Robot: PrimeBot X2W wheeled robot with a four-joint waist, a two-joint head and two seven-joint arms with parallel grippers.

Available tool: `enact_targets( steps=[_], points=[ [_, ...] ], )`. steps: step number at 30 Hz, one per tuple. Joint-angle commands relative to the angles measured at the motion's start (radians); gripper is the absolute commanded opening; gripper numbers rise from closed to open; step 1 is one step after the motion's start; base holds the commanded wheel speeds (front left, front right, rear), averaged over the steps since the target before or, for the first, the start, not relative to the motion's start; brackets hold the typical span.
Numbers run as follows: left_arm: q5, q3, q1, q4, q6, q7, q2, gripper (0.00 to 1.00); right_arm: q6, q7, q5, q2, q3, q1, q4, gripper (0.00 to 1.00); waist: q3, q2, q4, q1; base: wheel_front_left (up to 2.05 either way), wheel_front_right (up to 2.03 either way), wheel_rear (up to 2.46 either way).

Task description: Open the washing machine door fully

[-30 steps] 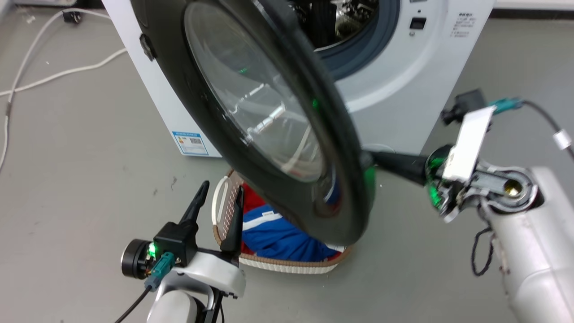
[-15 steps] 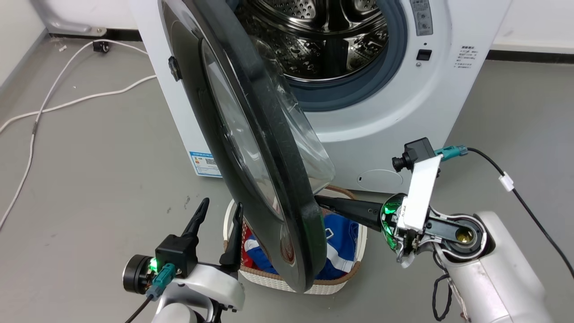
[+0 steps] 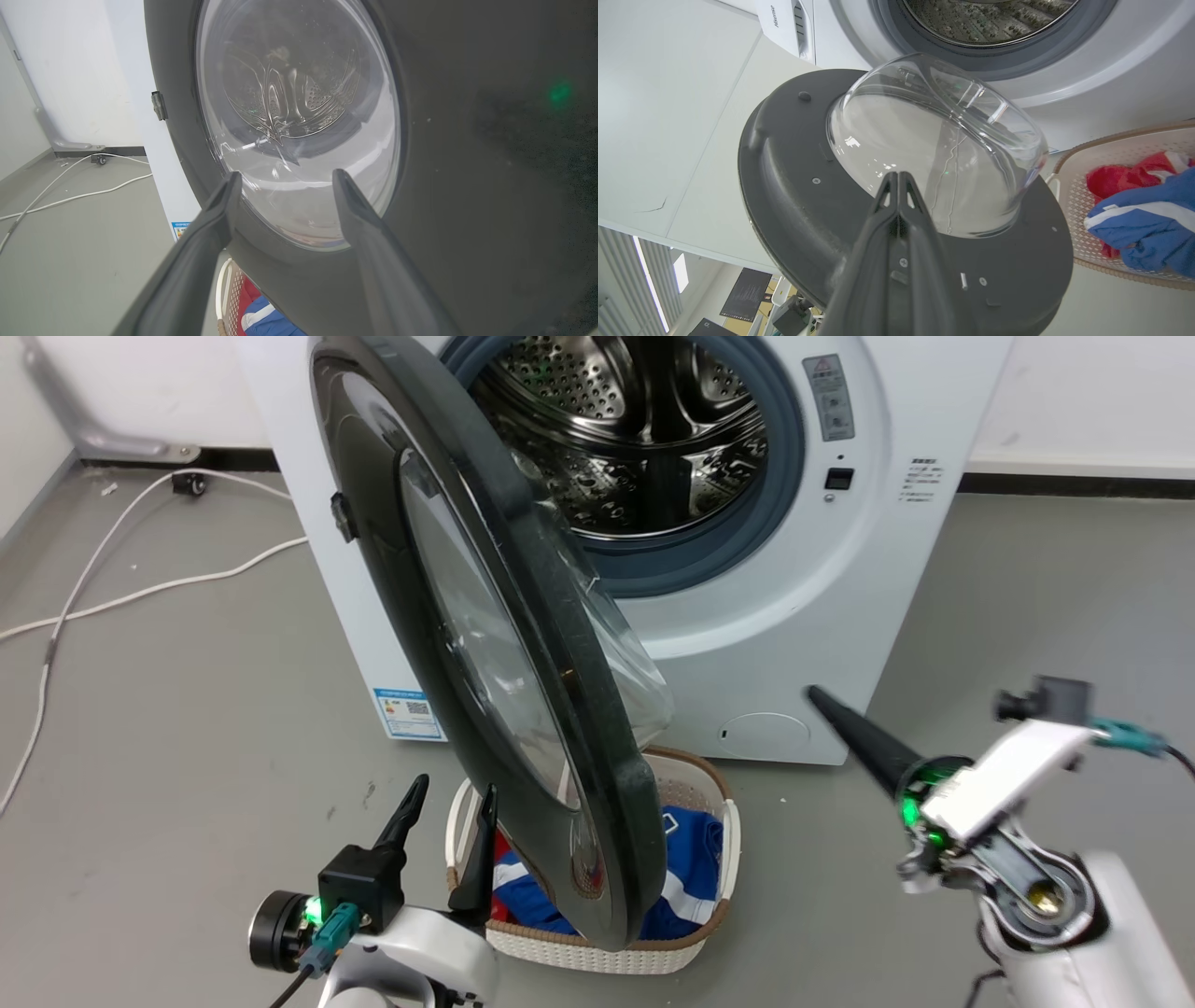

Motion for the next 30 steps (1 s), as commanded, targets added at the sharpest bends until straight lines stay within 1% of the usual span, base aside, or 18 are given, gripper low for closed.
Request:
enact_targets(
  steps=[1,5,6,7,9,12,14,17,18,20,21,22,24,27,30],
  points=[
    [-0.005,0.003,0.012,0.001,0.006,-0.002,0.007,1.0,0.0,-0.038,-0.023,-0.014,-0.018,0.034,-0.02,0.0,-0.009,0.0,-0.012,0.0001,0.0,0.0,0.0],
    [-0.01,0.009,0.023,0.0,0.01,-0.002,0.015,1.0,0.0,-0.157,-0.131,-0.058,-0.053,0.116,-0.093,0.0,-0.022,0.0,-0.034,0.0001,0.0,0.0,0.0],
    [-0.013,0.01,0.026,-0.001,0.012,-0.002,0.016,1.0,0.0,-0.185,-0.157,-0.062,-0.059,0.138,-0.108,0.22,-0.025,0.0,-0.041,0.0001,0.0,0.0,0.0],
    [-0.015,0.012,0.032,-0.002,0.015,-0.002,0.018,1.0,0.0,-0.215,-0.19,-0.068,-0.065,0.16,-0.125,0.47,-0.028,0.0,-0.047,0.0001,0.0,0.0,0.0],
    [-0.017,0.019,0.04,-0.004,0.017,-0.002,0.023,1.0,0.0,-0.267,-0.25,-0.081,-0.078,0.195,-0.155,1.0,-0.032,0.0,-0.062,0.0001,0.0,0.0,0.0],
    [-0.025,0.029,0.049,-0.008,0.025,-0.002,0.029,1.0,0.0,-0.353,-0.388,-0.108,-0.092,0.238,-0.194,1.0,-0.037,0.0,-0.08,0.0001,0.0,0.0,0.0],
    [-0.032,0.034,0.055,-0.008,0.029,-0.002,0.033,1.0,0.0,-0.401,-0.486,-0.115,-0.097,0.26,-0.216,1.0,-0.041,0.0,-0.089,0.0001,0.0,0.0,0.0],
    [-0.036,0.04,0.063,-0.009,0.035,-0.001,0.039,1.0,0.0,-0.452,-0.627,-0.106,-0.12,0.282,-0.249,1.0,-0.046,0.0,-0.098,0.0001,0.0,0.0,0.0],
    [-0.036,0.04,0.063,-0.009,0.035,-0.001,0.039,1.0,0.0,-0.452,-0.627,-0.106,-0.12,0.282,-0.249,1.0,-0.046,0.0,-0.098,0.0001,0.0,0.0,0.0],
    [-0.042,0.042,0.069,-0.01,0.039,0.001,0.039,1.0,0.0,-0.478,-0.719,-0.095,-0.133,0.298,-0.28,1.0,-0.05,0.0,-0.101,0.0001,0.0,0.0,0.0],
    [-0.042,0.042,0.072,-0.011,0.042,0.002,0.039,1.0,0.0,-0.488,-0.783,-0.098,-0.139,0.308,-0.296,1.0,-0.052,0.0,-0.102,0.0001,0.0,0.0,0.0],
    [-0.043,0.043,0.074,-0.011,0.044,0.002,0.039,1.0,0.0,-0.494,-0.81,-0.079,-0.142,0.318,-0.313,1.0,-0.053,0.0,-0.102,0.0001,0.0,0.0,0.0],
    [-0.044,0.041,0.077,-0.013,0.048,0.003,0.04,1.0,0.0,-0.502,-0.909,-0.069,-0.152,0.341,-0.35,1.0,-0.054,0.0,-0.1,0.0001,0.0,0.0,0.0],
    [-0.043,0.04,0.08,-0.013,0.052,0.006,0.044,1.0,0.0,-0.505,-1.01,-0.039,-0.16,0.389,-0.394,1.0,-0.055,0.0,-0.094,0.0001,0.0,0.0,0.0],
    [-0.043,0.038,0.079,-0.015,0.056,0.008,0.046,1.0,0.0,-0.499,-1.082,-0.017,-0.157,0.432,-0.402,1.0,-0.056,0.0,-0.087,0.0001,0.0,0.0,0.0]
  ],
)
